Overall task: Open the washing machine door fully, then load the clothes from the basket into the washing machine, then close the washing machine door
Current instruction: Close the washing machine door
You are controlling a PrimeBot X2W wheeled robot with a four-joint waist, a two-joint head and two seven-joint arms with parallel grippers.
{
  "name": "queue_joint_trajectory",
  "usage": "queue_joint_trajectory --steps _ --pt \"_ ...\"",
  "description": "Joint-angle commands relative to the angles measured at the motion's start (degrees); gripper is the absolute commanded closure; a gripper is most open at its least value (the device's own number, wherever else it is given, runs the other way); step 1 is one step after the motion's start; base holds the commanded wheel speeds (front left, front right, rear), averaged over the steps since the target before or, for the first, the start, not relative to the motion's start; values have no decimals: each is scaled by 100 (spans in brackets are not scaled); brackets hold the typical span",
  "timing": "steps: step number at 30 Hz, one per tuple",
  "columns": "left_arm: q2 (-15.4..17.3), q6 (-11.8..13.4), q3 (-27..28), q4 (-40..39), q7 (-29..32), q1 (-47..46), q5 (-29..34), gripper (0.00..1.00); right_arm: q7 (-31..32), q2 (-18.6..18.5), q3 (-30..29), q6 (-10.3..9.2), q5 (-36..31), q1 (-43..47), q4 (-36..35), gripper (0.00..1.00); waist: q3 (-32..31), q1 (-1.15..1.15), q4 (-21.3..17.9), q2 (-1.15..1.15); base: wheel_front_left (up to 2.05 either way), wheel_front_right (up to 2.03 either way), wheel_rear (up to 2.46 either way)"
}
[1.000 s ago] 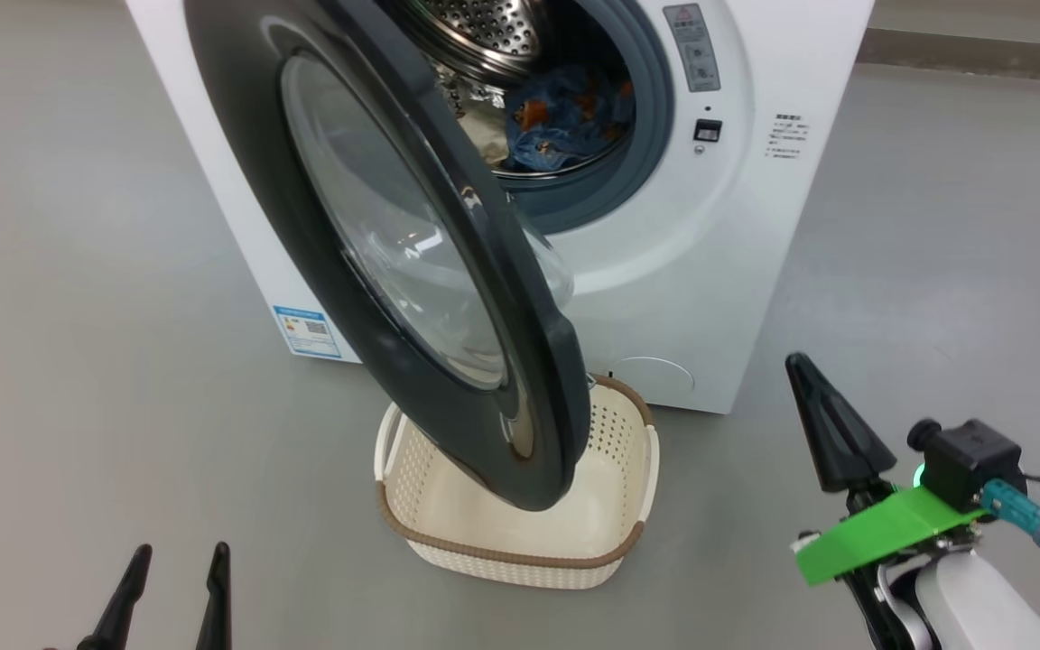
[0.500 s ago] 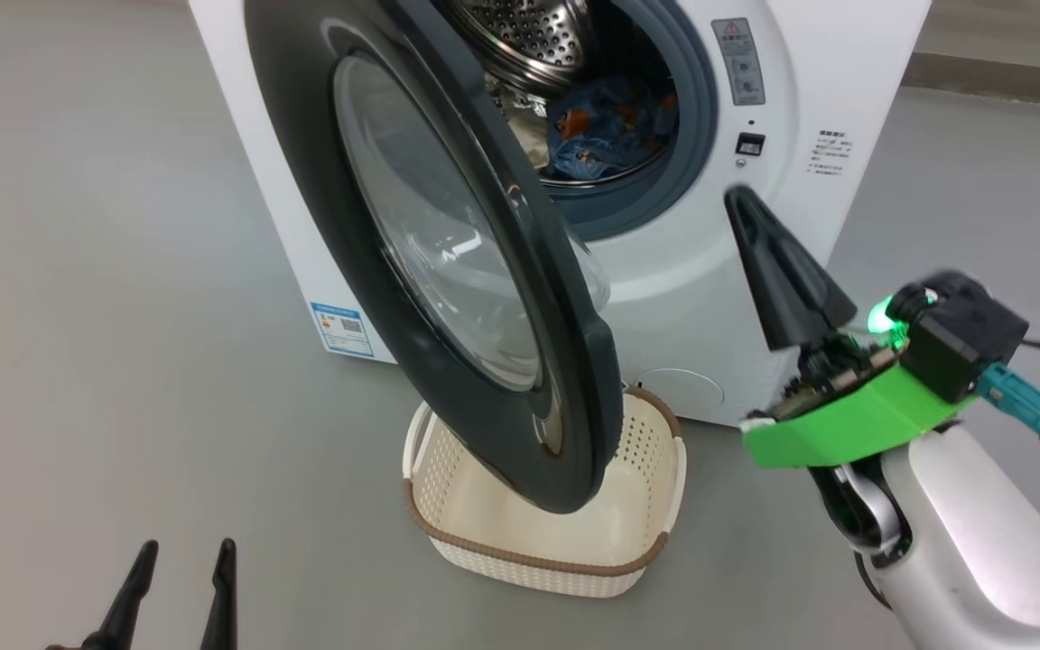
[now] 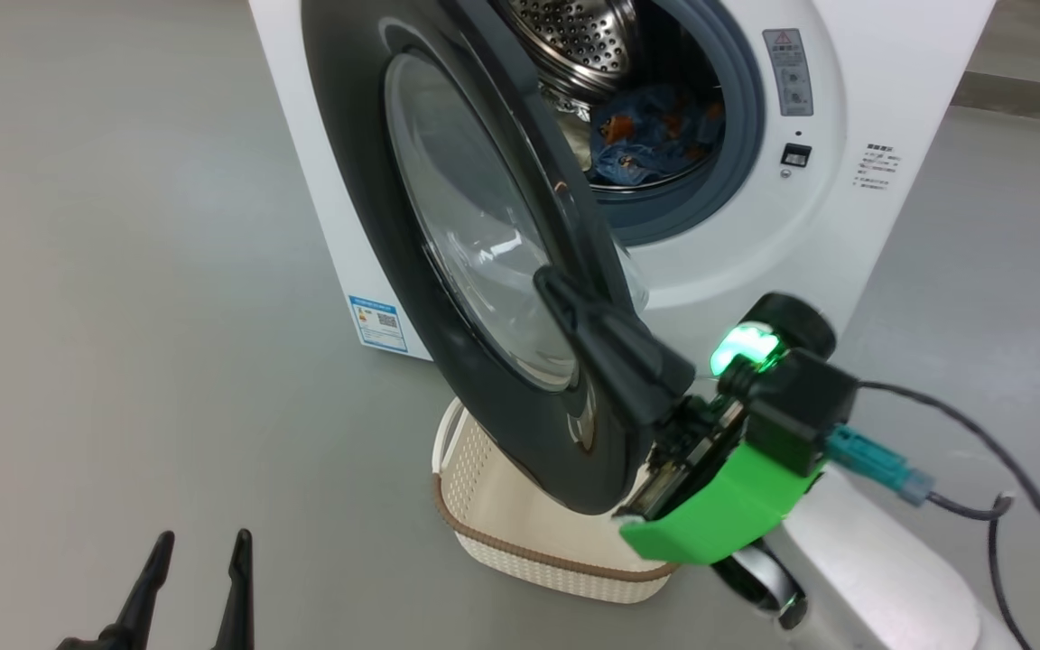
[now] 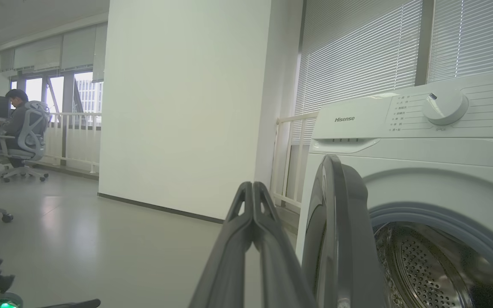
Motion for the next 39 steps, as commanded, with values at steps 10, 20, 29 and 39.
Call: queue_joint_trajectory --steps 10,20,29,39 --pt "-29 3 190 -177 -37 -234 0 0 -27 94 744 25 414 402 696 100 161 0 157 0 0 0 0" --pt "-110 3 191 -174 -37 -335 -27 0 -27 50 818 25 511 609 1345 100 367 0 208 0 0 0 0" --pt "-151 3 208 -170 -37 -397 -32 0 -27 16 675 25 564 651 1669 100 449 0 219 0 0 0 0" --pt "-169 3 220 -194 -37 -433 -47 0 -27 -53 426 25 514 608 1695 100 537 0 167 0 0 0 0"
